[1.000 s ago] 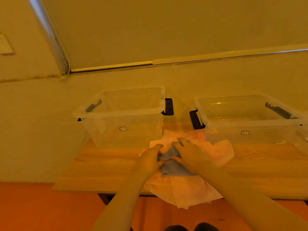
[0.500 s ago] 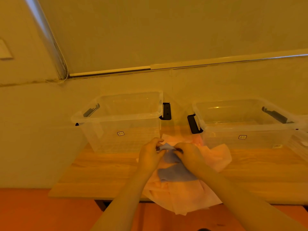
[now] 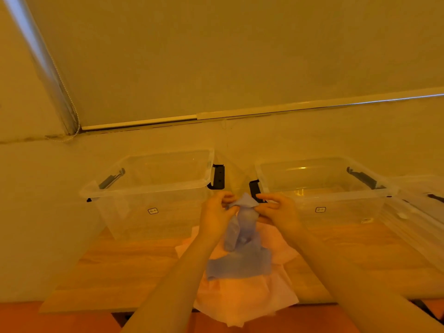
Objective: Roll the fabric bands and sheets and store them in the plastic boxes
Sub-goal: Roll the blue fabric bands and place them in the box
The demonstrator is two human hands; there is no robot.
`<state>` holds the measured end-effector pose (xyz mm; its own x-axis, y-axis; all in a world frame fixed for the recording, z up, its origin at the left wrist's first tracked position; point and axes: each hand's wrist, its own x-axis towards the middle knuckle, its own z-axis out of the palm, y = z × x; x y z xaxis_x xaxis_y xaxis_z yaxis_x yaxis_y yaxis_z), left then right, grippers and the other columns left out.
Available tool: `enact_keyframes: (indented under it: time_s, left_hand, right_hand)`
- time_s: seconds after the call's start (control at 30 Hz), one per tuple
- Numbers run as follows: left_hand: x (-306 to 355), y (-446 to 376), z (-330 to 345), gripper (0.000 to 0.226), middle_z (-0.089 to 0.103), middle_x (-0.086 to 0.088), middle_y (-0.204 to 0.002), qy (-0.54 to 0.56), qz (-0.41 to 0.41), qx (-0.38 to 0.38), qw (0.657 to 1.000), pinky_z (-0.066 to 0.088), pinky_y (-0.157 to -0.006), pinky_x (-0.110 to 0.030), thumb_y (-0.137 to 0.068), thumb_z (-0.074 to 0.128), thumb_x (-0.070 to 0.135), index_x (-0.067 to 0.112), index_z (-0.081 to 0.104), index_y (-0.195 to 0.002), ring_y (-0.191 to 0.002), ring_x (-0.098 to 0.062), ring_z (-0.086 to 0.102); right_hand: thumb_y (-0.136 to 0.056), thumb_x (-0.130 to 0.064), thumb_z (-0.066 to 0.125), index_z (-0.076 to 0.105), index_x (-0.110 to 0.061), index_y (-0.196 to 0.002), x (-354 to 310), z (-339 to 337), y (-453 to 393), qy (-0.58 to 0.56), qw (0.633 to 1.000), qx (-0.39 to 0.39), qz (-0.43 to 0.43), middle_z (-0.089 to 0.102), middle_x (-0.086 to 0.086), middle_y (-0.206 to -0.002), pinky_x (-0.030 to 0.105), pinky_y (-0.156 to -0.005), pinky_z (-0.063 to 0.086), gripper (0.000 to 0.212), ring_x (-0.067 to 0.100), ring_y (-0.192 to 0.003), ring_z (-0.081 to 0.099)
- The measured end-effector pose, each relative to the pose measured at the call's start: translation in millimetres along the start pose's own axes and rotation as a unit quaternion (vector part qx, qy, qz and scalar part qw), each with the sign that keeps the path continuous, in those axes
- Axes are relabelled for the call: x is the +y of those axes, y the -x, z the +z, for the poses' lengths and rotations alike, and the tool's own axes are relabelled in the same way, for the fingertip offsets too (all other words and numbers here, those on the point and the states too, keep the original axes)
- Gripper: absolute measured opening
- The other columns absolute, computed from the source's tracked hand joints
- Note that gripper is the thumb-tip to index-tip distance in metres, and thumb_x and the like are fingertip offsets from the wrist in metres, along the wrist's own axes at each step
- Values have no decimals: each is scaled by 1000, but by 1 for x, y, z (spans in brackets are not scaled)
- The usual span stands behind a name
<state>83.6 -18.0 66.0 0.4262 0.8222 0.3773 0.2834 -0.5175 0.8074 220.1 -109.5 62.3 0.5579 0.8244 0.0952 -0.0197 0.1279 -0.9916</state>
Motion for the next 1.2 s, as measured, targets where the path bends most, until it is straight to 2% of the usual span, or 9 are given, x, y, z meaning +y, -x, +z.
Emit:
enact_keyframes:
  time_s: [0.17, 0.3, 0.4, 0.53, 0.6, 0.7, 0.83, 1.03, 1.2]
  left_hand:
    - [26, -11, 23, 30, 65, -7, -102, 20, 21, -27, 999, 52, -79, -27, -83, 70, 6, 4, 63, -112, -92, -16, 62]
    - [58, -17, 49, 25, 65, -7, -101, 31, 47, -62, 996, 49, -72, -17, -85, 66, 3, 2, 63, -110, -94, -19, 62]
    - [83, -21, 72, 21, 65, -8, -101, 58, 68, -88, 992, 52, -80, -35, -86, 65, 1, 4, 63, -107, -96, -23, 62]
    - [110, -22, 105, 19, 62, 6, -94, 88, 74, -93, 989, 51, -76, -24, -85, 69, 8, 16, 61, -100, -91, -12, 61]
    - [116, -22, 121, 20, 63, 6, -95, 91, 78, -92, 989, 52, -78, -27, -83, 71, 11, 19, 61, -99, -93, -13, 62]
    - [116, -18, 146, 24, 64, -1, -104, 79, 80, -113, 987, 54, -81, -36, -84, 69, 6, 11, 63, -107, -99, -18, 62]
    - [102, -6, 175, 32, 65, -5, -114, 57, 79, -140, 985, 52, -80, -31, -84, 67, 3, 9, 63, -115, -104, -21, 63]
    - [76, 7, 207, 36, 60, -13, -120, -15, 77, -157, 984, 50, -88, -40, -83, 67, 5, 7, 62, -119, -110, -27, 59]
    - [59, 20, 221, 41, 58, -14, -125, -44, 74, -188, 978, 44, -96, -36, -80, 68, 1, 6, 61, -120, -117, -27, 53]
  right_hand:
    - [-86, 9, 60, 63, -2, -111, -17, -32, -2, -130, 991, -1, 25, 69, 12, -93, 23, -68, 59, 28, 16, -81, 68]
    - [-87, 13, 55, 62, 2, -108, -36, -62, -2, -175, 984, 12, 23, 69, 10, -90, 21, -66, 58, 25, 15, -79, 67]
    - [-87, 11, 56, 62, 0, -105, -50, -89, -3, -182, 983, 19, 21, 69, 10, -92, 20, -66, 57, 21, 15, -82, 68]
    - [-87, 6, 59, 65, -1, -103, -62, -125, 1, -184, 982, 46, 8, 71, 10, -93, 23, -72, 58, 18, 16, -85, 69]
    - [-88, 4, 60, 65, 0, -102, -64, -141, 3, -192, 979, 64, 7, 71, 11, -93, 23, -70, 59, 16, 17, -86, 70]
    - [-90, -1, 59, 66, 2, -102, -60, -164, 5, -209, 974, 90, 17, 71, 12, -97, 27, -72, 59, 14, 20, -86, 70]
    - [-92, -3, 57, 63, 5, -110, -41, -187, 7, -201, 971, 118, 44, 67, 16, -108, 33, -83, 55, 21, 25, -97, 66]
    - [-94, -5, 54, 66, -8, -90, -5, -207, 14, -136, 977, 151, 72, 66, 9, -95, 20, -62, 57, 13, 16, -84, 65]
    - [-95, -3, 52, 62, 0, -111, 23, -216, 21, -73, 981, 155, 95, 62, 15, -113, 23, -68, 54, 20, 17, -89, 62]
